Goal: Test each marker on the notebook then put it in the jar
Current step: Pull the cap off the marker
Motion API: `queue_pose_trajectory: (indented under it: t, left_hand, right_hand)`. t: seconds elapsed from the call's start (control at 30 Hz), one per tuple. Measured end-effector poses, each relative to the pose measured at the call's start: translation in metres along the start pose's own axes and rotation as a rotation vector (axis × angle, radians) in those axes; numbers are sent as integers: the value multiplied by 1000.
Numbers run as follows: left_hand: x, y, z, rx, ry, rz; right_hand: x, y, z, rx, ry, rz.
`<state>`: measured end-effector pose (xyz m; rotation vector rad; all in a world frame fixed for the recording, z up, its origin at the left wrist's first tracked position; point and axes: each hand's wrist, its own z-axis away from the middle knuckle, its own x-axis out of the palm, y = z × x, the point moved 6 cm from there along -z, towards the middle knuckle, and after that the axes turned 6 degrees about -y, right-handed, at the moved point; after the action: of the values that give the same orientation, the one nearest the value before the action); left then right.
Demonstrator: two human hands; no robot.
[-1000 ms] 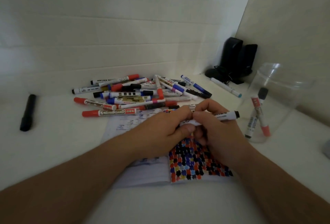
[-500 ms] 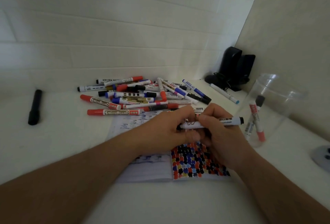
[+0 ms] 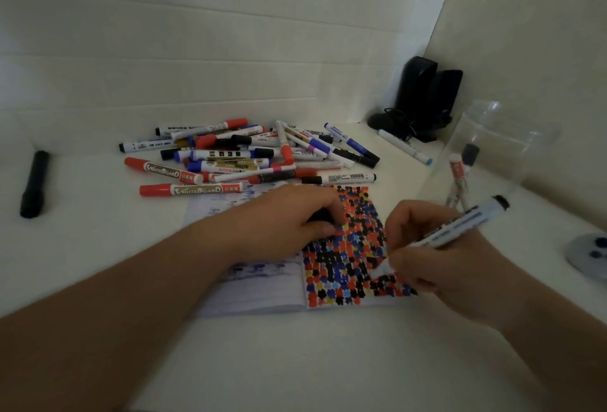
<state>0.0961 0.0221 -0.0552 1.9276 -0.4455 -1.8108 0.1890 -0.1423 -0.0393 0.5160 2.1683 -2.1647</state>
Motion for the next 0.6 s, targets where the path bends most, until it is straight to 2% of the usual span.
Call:
queue_pose_trajectory:
  t: [0.1,0.23,0.37,0.6]
  left_hand:
    - [3,3,-1,49,19,-29]
    - [5,6,-1,81,-16,-51]
    - [10,11,0,124,-78,-103]
    - [11,11,3,153,-65,-85]
  right_hand:
    - [4,13,4,12,122,61]
    - [3,16,7,26,200,92]
    - [5,17,9,72,216,193]
    - [5,18,8,117,223,253]
